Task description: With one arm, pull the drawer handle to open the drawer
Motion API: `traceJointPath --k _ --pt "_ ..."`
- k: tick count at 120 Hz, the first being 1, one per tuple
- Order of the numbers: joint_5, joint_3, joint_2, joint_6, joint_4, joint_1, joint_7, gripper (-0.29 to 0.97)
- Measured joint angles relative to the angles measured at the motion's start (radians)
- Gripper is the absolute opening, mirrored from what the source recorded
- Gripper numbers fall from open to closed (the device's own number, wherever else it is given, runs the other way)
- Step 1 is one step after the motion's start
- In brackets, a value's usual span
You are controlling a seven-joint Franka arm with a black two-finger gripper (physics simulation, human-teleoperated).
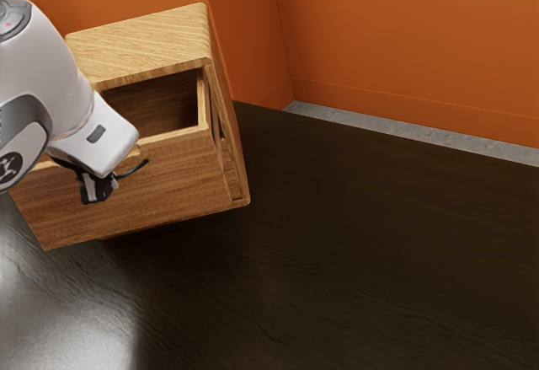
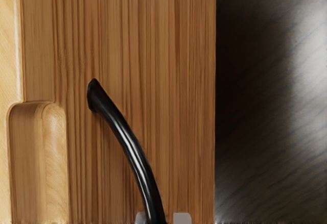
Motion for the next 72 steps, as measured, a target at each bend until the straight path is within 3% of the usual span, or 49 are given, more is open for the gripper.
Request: traceJointPath --k 40,72 --pt "-0.003 -0.028 -0.07 -0.019 -0.043 -0.004 -0.045 -0.11" --pt "-0.012 -0.029 -0.067 -0.031 -0.042 -0.004 -0.062 0.06"
